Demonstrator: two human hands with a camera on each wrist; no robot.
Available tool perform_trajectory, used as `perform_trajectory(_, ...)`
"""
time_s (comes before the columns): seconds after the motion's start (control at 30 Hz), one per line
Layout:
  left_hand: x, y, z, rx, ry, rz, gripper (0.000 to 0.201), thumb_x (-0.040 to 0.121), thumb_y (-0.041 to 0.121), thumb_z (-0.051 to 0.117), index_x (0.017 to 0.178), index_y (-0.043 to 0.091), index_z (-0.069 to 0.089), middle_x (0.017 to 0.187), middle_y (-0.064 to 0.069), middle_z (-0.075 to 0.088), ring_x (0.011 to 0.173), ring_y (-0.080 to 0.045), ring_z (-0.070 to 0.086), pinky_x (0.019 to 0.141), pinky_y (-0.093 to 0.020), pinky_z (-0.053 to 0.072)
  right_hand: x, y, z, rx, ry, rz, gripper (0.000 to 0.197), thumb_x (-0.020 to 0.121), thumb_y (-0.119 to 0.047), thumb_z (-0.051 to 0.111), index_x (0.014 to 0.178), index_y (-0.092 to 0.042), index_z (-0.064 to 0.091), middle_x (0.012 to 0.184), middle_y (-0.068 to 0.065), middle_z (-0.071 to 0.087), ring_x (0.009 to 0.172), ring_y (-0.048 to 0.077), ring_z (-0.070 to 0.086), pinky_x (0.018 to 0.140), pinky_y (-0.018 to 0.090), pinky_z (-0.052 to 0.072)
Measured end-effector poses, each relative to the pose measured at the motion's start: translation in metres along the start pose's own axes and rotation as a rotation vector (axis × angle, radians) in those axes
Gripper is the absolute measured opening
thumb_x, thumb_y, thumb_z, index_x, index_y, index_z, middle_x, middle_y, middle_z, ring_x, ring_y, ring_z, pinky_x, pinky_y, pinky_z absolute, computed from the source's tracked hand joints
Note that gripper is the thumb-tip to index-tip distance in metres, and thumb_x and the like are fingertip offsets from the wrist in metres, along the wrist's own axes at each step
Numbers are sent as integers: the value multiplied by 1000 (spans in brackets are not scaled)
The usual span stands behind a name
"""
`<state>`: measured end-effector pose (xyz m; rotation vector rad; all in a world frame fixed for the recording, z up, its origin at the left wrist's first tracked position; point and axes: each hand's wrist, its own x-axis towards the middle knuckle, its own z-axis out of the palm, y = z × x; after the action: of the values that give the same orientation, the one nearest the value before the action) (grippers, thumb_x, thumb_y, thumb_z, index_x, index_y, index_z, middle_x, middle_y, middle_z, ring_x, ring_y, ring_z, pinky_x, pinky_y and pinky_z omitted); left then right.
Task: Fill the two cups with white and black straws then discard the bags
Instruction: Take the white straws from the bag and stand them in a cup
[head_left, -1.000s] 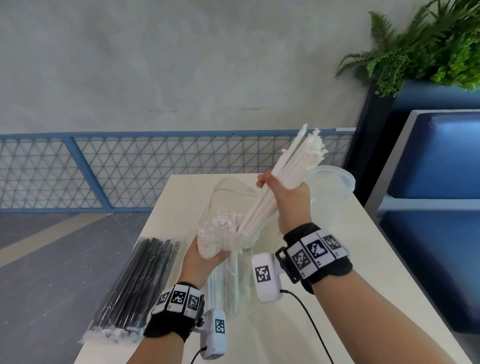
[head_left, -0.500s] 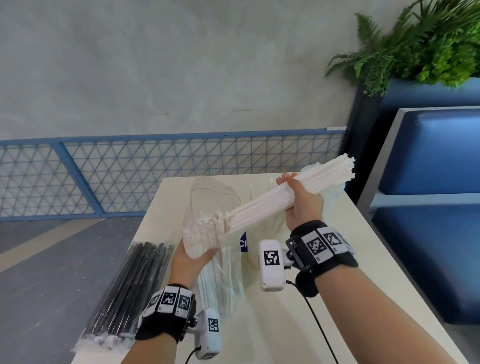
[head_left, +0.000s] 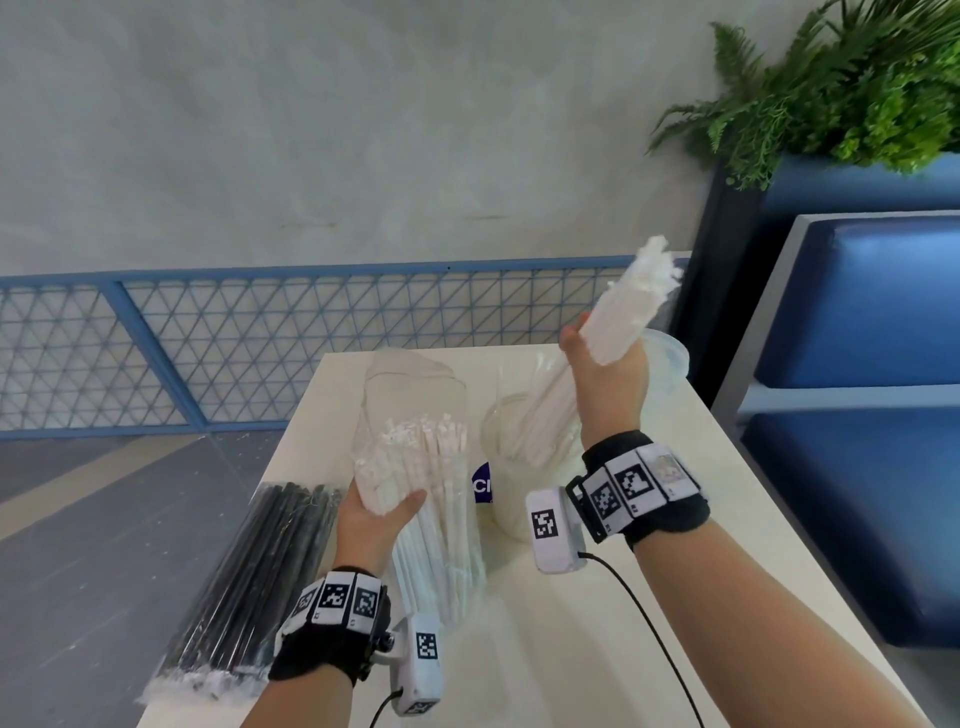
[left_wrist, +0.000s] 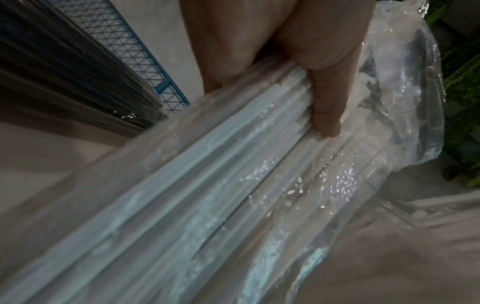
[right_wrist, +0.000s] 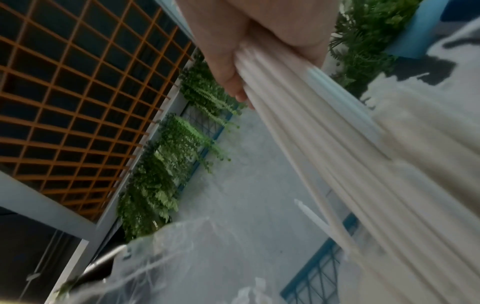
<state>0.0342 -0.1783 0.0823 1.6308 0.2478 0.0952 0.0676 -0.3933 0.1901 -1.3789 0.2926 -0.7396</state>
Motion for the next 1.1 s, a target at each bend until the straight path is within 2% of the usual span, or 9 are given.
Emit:
perform_trajectory(0.2, -5, 3, 2, 2, -22, -11, 49, 74, 6, 74, 117, 12, 50, 103, -1, 55, 101, -15, 49, 90, -24, 35, -6, 11, 7, -80, -106, -188, 38, 82, -3, 62, 111, -18, 43, 83, -9, 59, 68, -3, 58, 60, 4, 42)
perform_trajectory(0.3, -4, 1, 1, -5, -20, -19, 49, 72, 6, 76, 115, 10, 53, 103, -5, 59, 102, -20, 54, 88, -26, 39, -5, 19, 7, -174, -242, -284, 41, 85, 4, 51, 111, -26, 45, 88, -2, 61, 70, 10, 63, 61, 9, 43)
perform_trajectory(0.43, -3, 3, 4, 12, -21, -19, 48, 72, 5, 76, 114, 10, 52, 101, -5, 58, 98, -19, 53, 87, -28, 40, -3, 33, 8, -559, -512, -371, 28, 87, 7, 43, 88, -6, 67, 88, 4, 62, 66, 6, 51, 67, 21, 38)
perform_trajectory(0.57, -3, 2, 6, 12, -33, -24, 50, 72, 5, 76, 116, 9, 52, 100, -4, 58, 97, -18, 53, 88, -27, 39, 2, 39, -3, -664, -422, -393, 17, 89, -13, 55, 102, -12, 66, 112, 8, 59, 97, 22, 56, 90, 31, 43)
perform_trajectory(0.67, -1, 0, 4, -2, -26, -21, 47, 72, 4, 76, 112, 13, 52, 99, -3, 58, 96, -16, 53, 87, -26, 38, -6, 42, -22, -615, -326, -308, 50, 80, -42, 66, 124, -26, 51, 136, 5, 40, 125, 21, 38, 105, 33, 32)
perform_trajectory(0.77, 1, -3, 4, -1, -29, -30, 48, 71, 5, 76, 113, 10, 53, 101, -5, 60, 99, -19, 55, 88, -27, 40, -14, 45, -33, -446, -455, -128, 78, 74, -45, 71, 138, -33, 30, 146, 2, 23, 131, 11, 30, 102, 24, 26)
perform_trajectory(0.9, 1, -3, 6, -4, -31, -27, 48, 71, 5, 77, 113, 11, 54, 102, -5, 61, 99, -20, 56, 87, -27, 40, -16, 57, -36, -258, -302, -130, 101, 60, -57, 67, 143, -34, 15, 150, -1, 11, 139, 15, 19, 113, 34, 21)
perform_trajectory(1.03, 0, -4, 5, -16, -49, -17, 49, 71, 6, 77, 112, 16, 51, 104, -3, 60, 101, -19, 55, 89, -27, 39, -21, 64, -39, -296, -421, -25, 115, 58, -40, 81, 145, -29, 7, 153, -4, 3, 137, 4, 10, 112, 29, 16)
perform_trajectory(1.1, -1, -5, 6, -16, -56, -19, 50, 71, 7, 77, 113, 17, 52, 105, -3, 61, 102, -20, 55, 89, -28, 39, -24, 67, -37, -474, -522, -93, 121, 58, -28, 87, 146, -20, 4, 154, -1, 0, 143, 10, 3, 114, 28, 15)
